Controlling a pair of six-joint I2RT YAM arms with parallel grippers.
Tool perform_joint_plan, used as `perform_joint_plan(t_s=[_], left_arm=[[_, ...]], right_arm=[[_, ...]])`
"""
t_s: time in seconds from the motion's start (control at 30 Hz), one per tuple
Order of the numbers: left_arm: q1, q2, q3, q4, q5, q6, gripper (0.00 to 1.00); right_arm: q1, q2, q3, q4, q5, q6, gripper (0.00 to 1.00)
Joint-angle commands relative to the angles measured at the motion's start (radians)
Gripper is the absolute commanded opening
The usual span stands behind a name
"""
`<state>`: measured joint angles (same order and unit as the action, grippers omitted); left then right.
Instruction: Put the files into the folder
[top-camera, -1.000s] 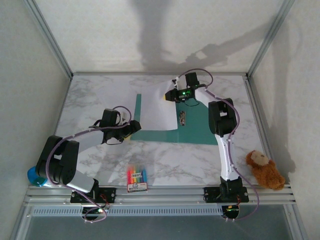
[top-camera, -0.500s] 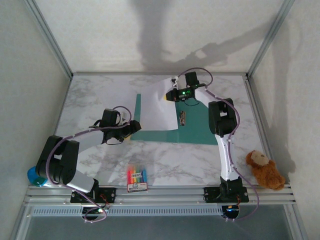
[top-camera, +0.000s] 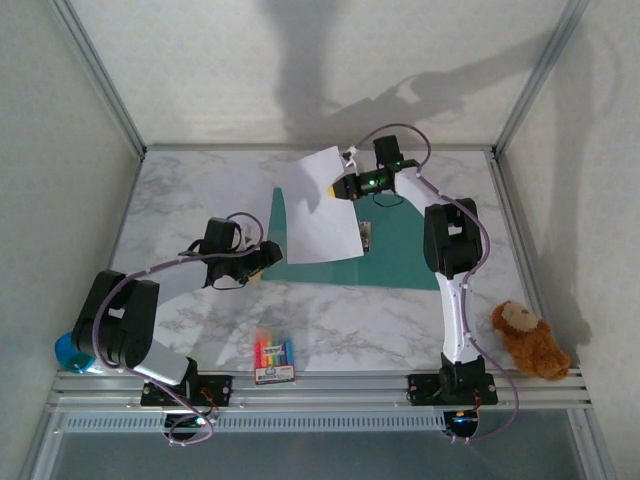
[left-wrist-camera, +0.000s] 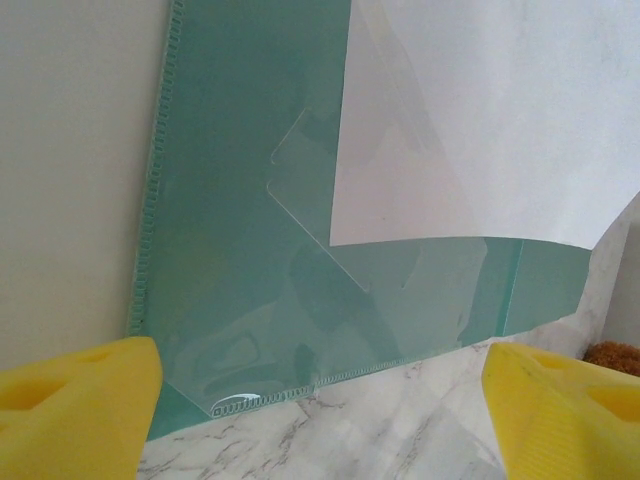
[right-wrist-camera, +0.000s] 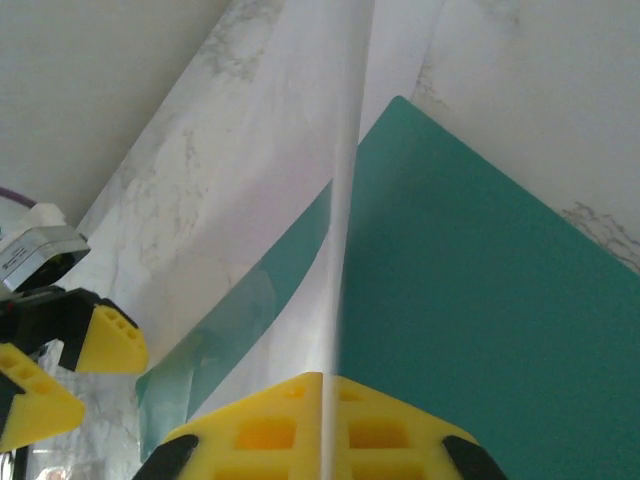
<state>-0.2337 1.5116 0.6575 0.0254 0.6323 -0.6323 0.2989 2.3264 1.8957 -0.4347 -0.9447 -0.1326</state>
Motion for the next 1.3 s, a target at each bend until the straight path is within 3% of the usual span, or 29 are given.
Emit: perform_joint_plan(t_s=[0.0,0.2,0.47,0.97,1.27], left_arm=[[0.01,0.012,0.007,0.007,0.014,0.009,0.84],[0.01,0.016,0.013,-0.002,0.013,0.014,0.84],[0.01,0.021,0.021,-0.008,0.014,0.015,0.84],[0.01,0.022,0.0,0.009,0.012,0.011,0.84],[0.01,0.025,-0.005,0.021,0.016,0.008,0.84]], right_arm=[[-0.007,-0.041,-0.034,-0.047,-0.044,-0.066,0.0],[-0.001,-0.059,-0.091,0.002,-0.084,-0.057,0.0],[0.008,-0.065,-0.171,0.179,-0.1,0.092,0.0],[0.017,-0.061,-0.274,0.447,-0.049,0.342,0.0],[0.036,-0.066,-0.32,0.493,-0.025,0.409,0.0]])
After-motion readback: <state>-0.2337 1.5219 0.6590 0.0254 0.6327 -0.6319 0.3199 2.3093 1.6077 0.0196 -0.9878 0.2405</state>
